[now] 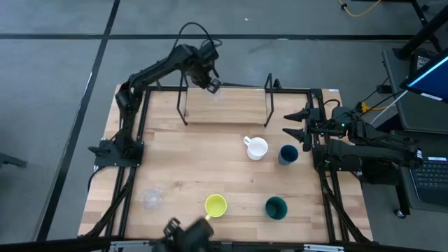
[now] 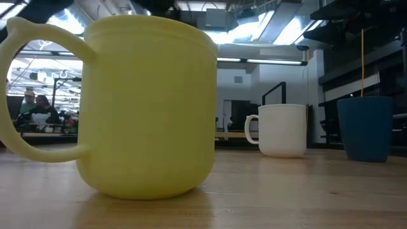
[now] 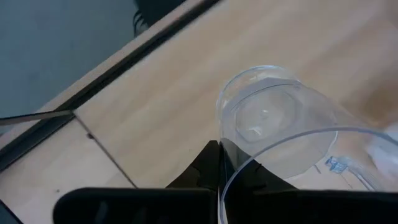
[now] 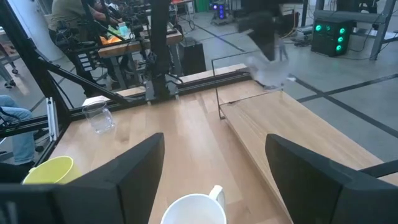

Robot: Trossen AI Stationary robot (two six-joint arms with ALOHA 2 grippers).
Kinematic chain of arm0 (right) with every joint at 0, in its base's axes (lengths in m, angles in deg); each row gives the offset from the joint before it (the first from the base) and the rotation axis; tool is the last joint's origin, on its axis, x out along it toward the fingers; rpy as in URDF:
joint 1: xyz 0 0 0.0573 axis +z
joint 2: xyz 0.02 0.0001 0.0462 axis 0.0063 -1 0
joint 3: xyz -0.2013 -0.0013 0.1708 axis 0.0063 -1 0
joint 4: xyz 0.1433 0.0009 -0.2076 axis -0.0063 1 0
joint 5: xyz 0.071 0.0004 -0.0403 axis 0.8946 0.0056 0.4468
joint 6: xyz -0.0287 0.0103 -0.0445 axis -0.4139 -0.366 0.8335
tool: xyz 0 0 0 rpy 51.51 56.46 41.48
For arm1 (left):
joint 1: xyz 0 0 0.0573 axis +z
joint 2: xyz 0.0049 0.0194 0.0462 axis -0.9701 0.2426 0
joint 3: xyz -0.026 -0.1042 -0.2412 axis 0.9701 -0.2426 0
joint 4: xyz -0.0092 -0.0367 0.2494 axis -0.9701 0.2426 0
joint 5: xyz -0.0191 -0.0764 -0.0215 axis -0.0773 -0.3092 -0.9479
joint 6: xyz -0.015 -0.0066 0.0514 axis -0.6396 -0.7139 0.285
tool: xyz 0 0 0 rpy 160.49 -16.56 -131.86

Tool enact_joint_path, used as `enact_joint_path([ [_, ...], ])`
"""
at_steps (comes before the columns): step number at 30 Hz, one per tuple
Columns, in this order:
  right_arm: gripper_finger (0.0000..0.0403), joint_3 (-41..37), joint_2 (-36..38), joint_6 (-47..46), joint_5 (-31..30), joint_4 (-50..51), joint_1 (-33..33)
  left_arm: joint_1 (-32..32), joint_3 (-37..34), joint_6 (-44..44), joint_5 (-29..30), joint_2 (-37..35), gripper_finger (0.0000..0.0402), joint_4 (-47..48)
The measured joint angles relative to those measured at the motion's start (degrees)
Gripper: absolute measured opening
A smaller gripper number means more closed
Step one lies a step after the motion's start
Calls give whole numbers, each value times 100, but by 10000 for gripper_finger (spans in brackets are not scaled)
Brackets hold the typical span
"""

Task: Stack small to large cups/mugs on shelf
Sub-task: Put the top transparent mug on the shelf

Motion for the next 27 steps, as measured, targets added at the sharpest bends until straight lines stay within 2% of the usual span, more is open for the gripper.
enact_joint_path([
  [8,282,0,0,12,0,48,0,610,1,88,-8,599,0,33],
  [11,282,0,0,34,0,118,0,657,1,133,57,654,0,139],
  [16,282,0,0,65,0,138,0,533,1,165,493,657,0,238],
  [20,282,0,0,170,-2,137,0,399,1,854,566,655,0,232],
  [27,282,0,0,170,-2,134,0,377,1,2121,288,814,0,279],
])
